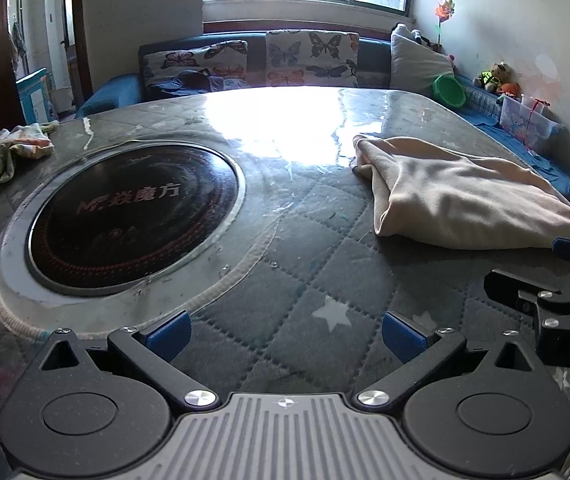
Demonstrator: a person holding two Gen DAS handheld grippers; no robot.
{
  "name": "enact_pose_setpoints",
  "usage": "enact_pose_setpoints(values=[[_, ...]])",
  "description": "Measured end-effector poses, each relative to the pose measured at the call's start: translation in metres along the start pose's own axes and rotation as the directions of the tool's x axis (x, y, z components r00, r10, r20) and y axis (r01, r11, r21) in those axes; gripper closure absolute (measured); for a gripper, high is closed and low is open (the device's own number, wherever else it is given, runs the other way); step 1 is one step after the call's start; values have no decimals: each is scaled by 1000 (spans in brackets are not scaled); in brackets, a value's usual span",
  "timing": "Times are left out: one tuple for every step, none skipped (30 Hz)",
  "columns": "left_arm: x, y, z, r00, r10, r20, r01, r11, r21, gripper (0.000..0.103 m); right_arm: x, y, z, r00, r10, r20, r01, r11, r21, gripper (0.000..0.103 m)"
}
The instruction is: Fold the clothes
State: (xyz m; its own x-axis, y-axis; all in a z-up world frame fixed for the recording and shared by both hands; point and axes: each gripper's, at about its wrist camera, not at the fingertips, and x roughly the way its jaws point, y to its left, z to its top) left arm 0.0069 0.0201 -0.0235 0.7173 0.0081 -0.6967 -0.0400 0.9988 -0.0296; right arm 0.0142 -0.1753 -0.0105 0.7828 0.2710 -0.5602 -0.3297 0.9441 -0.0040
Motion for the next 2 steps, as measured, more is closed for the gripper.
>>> enact_pose_setpoints(values=[[-2, 1, -1, 1000, 0, 2, 0, 1000, -1, 0, -1, 2, -1, 1000, 3, 0, -3, 1000, -4, 0], [-3, 1, -2, 1000, -1, 4, 1, 1000, 0, 0, -2, 4, -2, 1000, 6, -1, -6, 1000, -8, 0]])
